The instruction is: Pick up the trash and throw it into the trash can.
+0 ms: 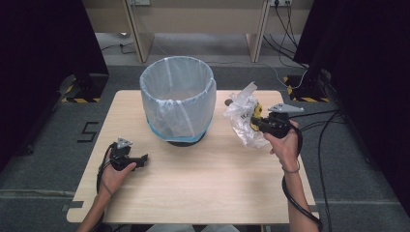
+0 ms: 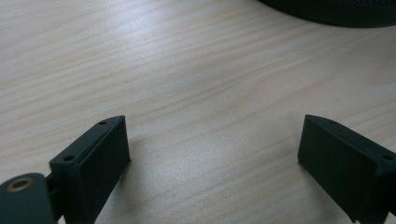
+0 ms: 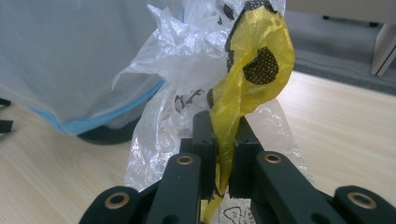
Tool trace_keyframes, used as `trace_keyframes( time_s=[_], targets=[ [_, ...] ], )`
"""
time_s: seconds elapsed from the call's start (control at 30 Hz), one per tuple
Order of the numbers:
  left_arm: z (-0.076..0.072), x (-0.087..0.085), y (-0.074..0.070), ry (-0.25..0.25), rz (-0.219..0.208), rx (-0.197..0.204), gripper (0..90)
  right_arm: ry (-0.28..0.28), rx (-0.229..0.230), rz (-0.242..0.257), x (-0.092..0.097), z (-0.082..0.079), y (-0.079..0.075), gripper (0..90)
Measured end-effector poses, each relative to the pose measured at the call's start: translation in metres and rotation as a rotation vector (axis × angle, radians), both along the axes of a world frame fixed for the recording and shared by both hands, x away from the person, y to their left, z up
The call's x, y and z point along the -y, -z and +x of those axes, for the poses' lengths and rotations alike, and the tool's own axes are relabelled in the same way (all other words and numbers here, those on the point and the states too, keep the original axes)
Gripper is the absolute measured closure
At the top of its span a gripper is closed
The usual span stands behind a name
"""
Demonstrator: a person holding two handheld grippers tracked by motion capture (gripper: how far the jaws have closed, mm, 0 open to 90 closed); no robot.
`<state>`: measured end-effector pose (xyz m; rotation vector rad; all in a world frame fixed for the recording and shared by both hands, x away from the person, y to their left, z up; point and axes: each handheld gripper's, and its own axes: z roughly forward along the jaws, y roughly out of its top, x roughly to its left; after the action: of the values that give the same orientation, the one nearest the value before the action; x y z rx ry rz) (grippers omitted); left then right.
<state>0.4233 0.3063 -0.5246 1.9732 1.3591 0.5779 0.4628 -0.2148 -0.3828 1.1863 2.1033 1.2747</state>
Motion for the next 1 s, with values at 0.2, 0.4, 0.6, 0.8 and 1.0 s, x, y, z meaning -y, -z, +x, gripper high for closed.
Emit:
trace_keyframes(
  time_s=[0.2, 0.4, 0.6, 0.8, 1.0],
  targets=[
    [0.0, 0.0, 0.0, -0.001, -0.003, 0.001, 8.0, -0.016, 0.025, 0.002, -0.003, 0.002, -0.029, 84.2],
    [0.0, 0.0, 0.0, -0.001, -0.003, 0.001, 8.0, -0.028, 0.045, -0.01, -0.007, 0.004, -0.051, 84.1],
    [0.0, 0.0, 0.0, -0.002, -0.004, 0.001, 8.0, -0.045, 0.064, -0.037, -0.015, 0.006, -0.075, 84.0],
    [0.0, 0.0, 0.0, 0.0, -0.003, -0.003, 8.0, -0.066, 0.098, -0.049, -0.028, 0.007, -0.103, 83.9],
    [0.0, 0.0, 0.0, 0.0, -0.003, -0.003, 8.0, -0.092, 0.13, -0.053, -0.044, 0.011, -0.129, 83.9]
  ],
)
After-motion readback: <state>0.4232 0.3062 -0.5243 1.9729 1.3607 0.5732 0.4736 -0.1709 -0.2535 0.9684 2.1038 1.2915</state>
